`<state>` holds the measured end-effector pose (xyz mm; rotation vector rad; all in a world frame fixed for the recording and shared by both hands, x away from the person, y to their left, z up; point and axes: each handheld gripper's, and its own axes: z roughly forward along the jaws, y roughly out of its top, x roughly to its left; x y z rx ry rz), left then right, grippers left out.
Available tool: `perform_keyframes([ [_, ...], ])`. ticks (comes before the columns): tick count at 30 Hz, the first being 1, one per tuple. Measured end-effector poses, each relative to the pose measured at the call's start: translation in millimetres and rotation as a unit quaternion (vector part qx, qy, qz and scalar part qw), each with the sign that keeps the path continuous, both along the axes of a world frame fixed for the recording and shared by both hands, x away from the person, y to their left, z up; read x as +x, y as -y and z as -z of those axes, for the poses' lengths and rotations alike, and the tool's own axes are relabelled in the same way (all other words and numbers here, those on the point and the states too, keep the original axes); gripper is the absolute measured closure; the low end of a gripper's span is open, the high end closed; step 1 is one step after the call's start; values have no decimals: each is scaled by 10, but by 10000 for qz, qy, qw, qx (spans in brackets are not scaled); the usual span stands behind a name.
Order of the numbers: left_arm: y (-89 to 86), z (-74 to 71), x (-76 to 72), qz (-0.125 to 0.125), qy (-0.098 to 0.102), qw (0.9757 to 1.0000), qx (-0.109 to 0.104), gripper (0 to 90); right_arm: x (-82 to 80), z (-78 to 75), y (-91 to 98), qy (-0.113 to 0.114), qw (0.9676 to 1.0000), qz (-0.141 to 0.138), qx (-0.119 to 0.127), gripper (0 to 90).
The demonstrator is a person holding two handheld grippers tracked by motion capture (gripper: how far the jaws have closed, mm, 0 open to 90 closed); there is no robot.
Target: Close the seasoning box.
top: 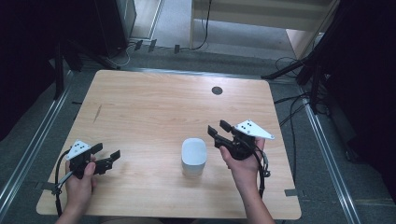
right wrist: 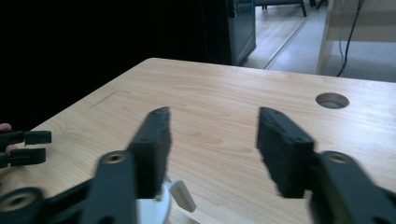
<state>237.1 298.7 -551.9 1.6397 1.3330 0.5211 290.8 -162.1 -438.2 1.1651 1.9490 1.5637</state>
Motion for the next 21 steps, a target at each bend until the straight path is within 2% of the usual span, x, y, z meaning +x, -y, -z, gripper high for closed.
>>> perform_keyframes([
  [1, 1, 0, -1, -1, 2, 10000, 2, 157, 7, 4, 17, -15, 10000, 48, -3, 367],
  [2, 1, -1, -3, -6, 7, 10000, 6, 157, 13, 23, 65, -24, 9999, 102, -64, 294],
  [6, -2, -1, -5, -14, 17, 10000, -4, 158, 11, 79, 186, -8, 9998, 198, -4, 257],
  [21, 6, 0, -6, -41, 7, 10000, 11, 157, -69, 288, 560, -164, 9985, 524, -68, 256],
])
